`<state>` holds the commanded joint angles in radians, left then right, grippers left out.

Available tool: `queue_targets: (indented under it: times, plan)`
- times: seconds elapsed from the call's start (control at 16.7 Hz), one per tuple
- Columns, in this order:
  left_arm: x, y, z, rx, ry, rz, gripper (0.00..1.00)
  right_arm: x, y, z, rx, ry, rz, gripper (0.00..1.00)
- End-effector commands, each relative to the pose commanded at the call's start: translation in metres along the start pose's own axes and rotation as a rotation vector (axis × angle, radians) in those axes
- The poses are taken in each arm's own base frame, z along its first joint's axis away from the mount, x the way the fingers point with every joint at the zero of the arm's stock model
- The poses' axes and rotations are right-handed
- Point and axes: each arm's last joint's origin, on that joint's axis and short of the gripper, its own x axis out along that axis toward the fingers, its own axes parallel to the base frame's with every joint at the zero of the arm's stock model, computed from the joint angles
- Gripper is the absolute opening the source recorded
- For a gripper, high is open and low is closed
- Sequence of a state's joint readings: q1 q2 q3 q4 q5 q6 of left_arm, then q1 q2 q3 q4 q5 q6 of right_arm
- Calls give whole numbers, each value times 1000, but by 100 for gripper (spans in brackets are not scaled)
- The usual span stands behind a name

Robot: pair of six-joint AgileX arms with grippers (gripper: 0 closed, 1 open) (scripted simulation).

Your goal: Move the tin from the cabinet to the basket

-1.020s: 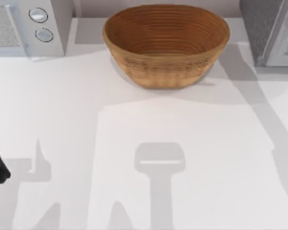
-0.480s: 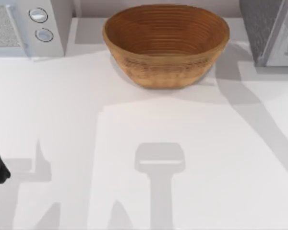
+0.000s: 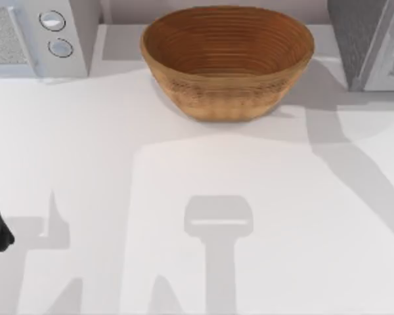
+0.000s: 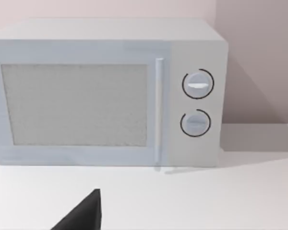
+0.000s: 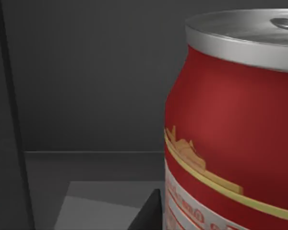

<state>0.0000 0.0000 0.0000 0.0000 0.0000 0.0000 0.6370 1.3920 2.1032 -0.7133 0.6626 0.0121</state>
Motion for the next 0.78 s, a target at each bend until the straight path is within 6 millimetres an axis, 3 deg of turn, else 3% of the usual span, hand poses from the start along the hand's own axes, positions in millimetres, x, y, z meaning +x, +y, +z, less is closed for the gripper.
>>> queue_targets:
  times: [0.24, 0.42, 0.6, 0.78]
  plan:
    - [0, 0, 0, 0, 0, 0, 100, -5, -8, -4, 5, -8, 6, 0]
    - [0, 0, 0, 0, 0, 0, 100, -13, -23, -19, 5, -9, 14, 0]
    - [0, 0, 0, 0, 0, 0, 100, -23, -43, -52, -8, 10, 19, 0]
    - [0, 0, 0, 0, 0, 0, 100, -35, -64, -107, -23, 43, 22, 0]
